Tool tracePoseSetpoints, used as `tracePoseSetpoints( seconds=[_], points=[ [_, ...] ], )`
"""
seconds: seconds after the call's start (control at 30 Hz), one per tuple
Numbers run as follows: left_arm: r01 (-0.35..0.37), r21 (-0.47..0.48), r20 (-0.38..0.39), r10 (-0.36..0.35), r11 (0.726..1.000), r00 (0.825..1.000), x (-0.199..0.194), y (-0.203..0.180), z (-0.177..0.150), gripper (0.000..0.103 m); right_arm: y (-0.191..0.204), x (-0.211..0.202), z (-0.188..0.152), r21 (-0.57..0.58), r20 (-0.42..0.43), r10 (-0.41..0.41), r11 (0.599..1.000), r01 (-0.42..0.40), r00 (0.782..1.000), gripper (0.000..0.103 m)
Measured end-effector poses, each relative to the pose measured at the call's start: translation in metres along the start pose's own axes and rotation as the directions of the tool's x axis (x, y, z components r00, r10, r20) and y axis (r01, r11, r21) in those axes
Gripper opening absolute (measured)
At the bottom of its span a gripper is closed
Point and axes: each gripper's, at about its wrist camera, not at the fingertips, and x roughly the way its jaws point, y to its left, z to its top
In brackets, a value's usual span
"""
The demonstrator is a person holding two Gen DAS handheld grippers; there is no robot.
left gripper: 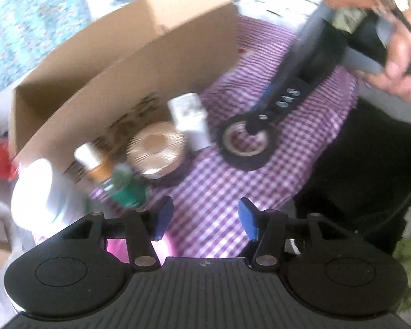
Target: Organize rigid objects
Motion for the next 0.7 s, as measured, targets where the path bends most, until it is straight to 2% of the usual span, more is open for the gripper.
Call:
tracePoseSetpoints(
  seconds=[0.03, 0.1, 0.27, 0.5, 0.7],
  points=[
    [0.002, 0.032, -0.007, -0.002, 0.999, 1.0, 0.0, -0.005, 0.007, 0.053, 0.001, 0.002, 0.002, -0.013, -0.002, 0.004, 1.0, -0.004, 1.0, 0.019],
    [0.018, 0.061, -0.023, -0.016, 0.998, 1.0, 0.0, -0.006, 0.002, 0.053, 0.004, 0.0, 0.0, -0.067, -0.007, 0.006, 0.998, -0.006, 1.0, 0.019],
    [0.055, 0.045, -0.028, -0.054, 0.997, 0.998, 0.019, 0.003, 0.016, 0.054, 0.011, 0.004, 0.005, -0.213, -0.01, 0.015, 0.977, -0.017, 1.0, 0.021],
    [0.066, 0.07, -0.009, -0.066, 0.995, 0.998, 0.026, -0.002, 0.022, 0.056, 0.013, 0.008, 0.003, -0.257, -0.016, 0.018, 0.966, -0.021, 1.0, 0.021],
    [0.083, 0.083, 0.0, -0.083, 0.993, 0.997, 0.027, -0.004, 0.02, 0.051, 0.01, 0.007, 0.006, -0.272, -0.027, 0.024, 0.962, -0.03, 0.999, 0.019]
  ],
)
